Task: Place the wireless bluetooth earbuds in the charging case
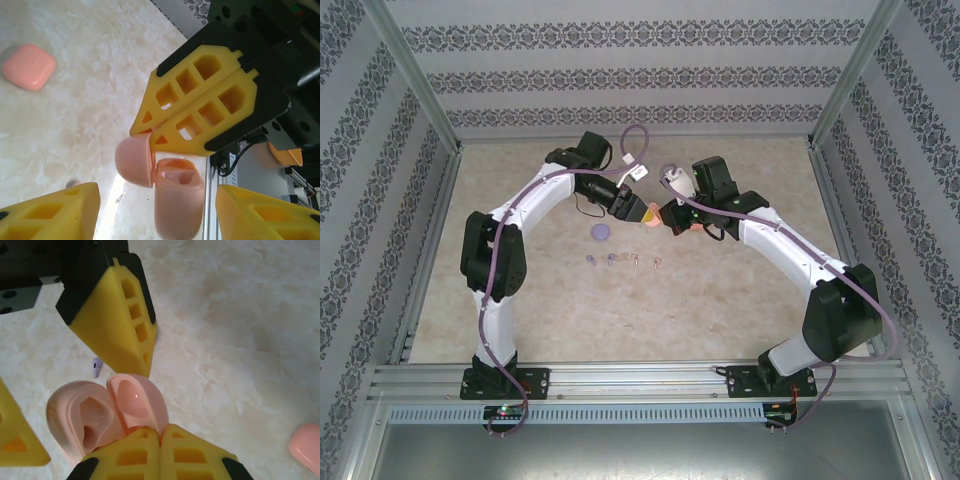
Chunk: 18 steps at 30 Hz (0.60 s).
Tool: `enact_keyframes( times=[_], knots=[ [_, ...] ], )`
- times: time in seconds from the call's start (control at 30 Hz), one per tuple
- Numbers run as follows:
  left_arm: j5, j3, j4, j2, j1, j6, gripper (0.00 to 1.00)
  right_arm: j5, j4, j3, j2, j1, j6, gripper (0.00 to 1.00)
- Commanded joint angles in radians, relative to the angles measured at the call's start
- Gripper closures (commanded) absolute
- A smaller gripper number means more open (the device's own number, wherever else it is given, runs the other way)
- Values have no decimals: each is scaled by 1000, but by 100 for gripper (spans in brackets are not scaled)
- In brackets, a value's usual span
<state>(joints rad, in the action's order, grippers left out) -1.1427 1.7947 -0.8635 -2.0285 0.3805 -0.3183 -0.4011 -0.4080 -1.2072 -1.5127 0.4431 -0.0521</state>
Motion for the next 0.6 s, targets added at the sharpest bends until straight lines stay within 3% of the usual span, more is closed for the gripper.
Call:
enact_keyframes(
  times=[0.0,0.57],
  knots=[
    [-54,36,-64,-27,13,-49,39,-20,16,-35,11,8,6,100],
    [-89,67,-97,-61,18,-71,49,-28,17,-45,-2,10,9,100]
  ],
)
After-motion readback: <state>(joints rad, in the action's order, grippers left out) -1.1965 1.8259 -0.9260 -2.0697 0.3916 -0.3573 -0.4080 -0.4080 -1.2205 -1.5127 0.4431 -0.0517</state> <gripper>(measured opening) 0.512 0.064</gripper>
